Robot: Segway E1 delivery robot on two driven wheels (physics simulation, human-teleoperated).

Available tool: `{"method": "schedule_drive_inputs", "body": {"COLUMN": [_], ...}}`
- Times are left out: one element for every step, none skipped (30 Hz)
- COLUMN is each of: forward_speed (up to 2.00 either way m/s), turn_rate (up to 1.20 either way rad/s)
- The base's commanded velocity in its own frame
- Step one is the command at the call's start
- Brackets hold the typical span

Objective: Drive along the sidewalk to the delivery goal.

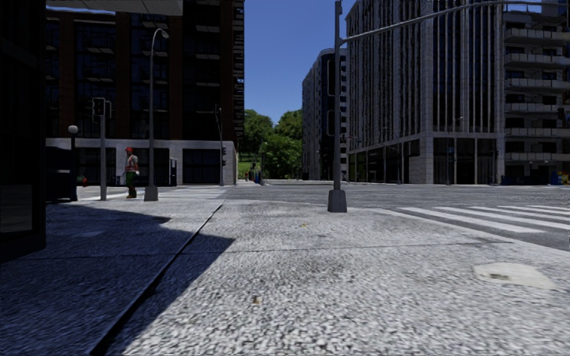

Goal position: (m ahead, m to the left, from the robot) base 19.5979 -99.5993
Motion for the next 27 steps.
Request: {"method": "schedule_drive_inputs", "body": {"forward_speed": [2.00,2.00,2.00,2.00,2.00,2.00,2.00,2.00,2.00,2.00,2.00,2.00,2.00,2.00,2.00,2.00,2.00,2.00,2.00,2.00,2.00,2.00,2.00,2.00,2.00,2.00,2.00], "turn_rate": [-0.40,-0.40,-0.40,-0.41,-0.46,-0.46,-0.49,-0.49,-0.49,-0.49,-0.49,-0.49,-0.49,-0.49,-0.49,-0.49,-0.49,-0.49,-0.49,-0.49,-0.49,-0.49,-0.49,-0.49,-0.49,-0.49,-0.49]}}
